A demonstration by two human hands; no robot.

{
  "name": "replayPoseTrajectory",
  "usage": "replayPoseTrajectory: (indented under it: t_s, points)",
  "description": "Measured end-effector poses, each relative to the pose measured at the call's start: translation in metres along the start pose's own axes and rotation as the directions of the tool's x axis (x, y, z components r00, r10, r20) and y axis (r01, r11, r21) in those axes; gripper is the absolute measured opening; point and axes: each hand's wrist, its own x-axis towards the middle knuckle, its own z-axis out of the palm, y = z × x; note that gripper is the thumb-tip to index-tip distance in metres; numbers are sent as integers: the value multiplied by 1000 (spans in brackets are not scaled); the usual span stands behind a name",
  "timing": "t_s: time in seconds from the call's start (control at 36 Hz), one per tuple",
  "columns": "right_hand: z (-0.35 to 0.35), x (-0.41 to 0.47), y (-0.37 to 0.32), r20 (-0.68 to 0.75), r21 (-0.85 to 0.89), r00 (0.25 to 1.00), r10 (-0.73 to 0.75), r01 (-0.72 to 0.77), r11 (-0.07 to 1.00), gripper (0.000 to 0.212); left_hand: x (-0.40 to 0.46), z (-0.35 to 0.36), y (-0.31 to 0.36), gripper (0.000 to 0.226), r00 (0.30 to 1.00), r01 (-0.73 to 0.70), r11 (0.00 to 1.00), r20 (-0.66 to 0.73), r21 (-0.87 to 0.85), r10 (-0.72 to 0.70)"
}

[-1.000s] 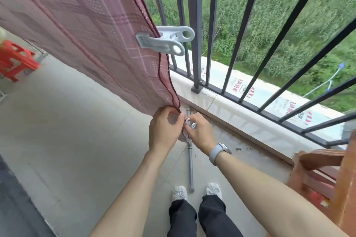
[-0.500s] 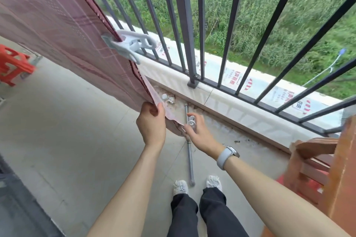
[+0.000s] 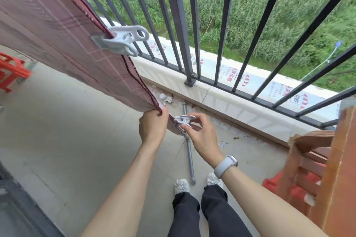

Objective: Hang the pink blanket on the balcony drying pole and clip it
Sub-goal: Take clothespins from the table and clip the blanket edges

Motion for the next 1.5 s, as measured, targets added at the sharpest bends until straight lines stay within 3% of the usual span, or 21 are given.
replayPoseTrajectory:
  t_s: [0.14, 0.39, 0.53, 0.72, 0.81, 0.86, 1.0, 1.08, 1.25, 1.39, 1.5]
  points:
    - [8, -2, 0, -140, -86, 983, -117, 105, 991, 22, 5, -10, 1, 42, 993, -108, 985, 65, 137, 100]
    - [32, 3, 3, -169, -36, 985, -38, 33, 999, 16, 8, -17, 3, 41, 975, -208, 949, 130, 236, 181]
    - [42, 11, 3, -170, -7, 985, 1, -2, 1000, 13, 9, -18, 7, 39, 966, -229, 952, 169, 205, 196]
    - [47, 11, 14, -105, -40, 992, 66, -71, 997, 35, -1, -22, 0, 33, 959, -224, 973, 193, 62, 208]
    - [40, 4, 18, -42, -105, 998, 44, -48, 993, 50, -12, -18, -13, 18, 954, -219, 975, 197, -47, 224]
    - [32, -6, 20, -22, -152, 999, 34, -37, 988, 54, -20, -14, -28, 20, 951, -229, 969, 194, -88, 242]
    - [9, -48, 21, -124, -339, 992, 2, -44, 940, 42, -46, 4, -65, 31, 910, -338, 941, 261, 17, 322]
    - [-11, -86, 24, -240, -416, 971, -16, -88, 905, 37, -69, 22, -72, 34, 817, -507, 858, 366, 86, 446]
    - [-74, -183, 47, -470, -549, 881, -54, -244, 800, 38, -137, 67, -44, 41, 466, -839, 543, 555, 30, 689]
    - [-132, -281, 60, -686, -530, 726, -47, -455, 715, 31, -222, 100, -23, 39, 198, -936, 340, 661, -91, 723]
    - [-174, -358, 77, -840, -408, 540, 51, -692, 596, 26, -297, 123, -21, 47, -14, -956, 207, 736, -208, 677]
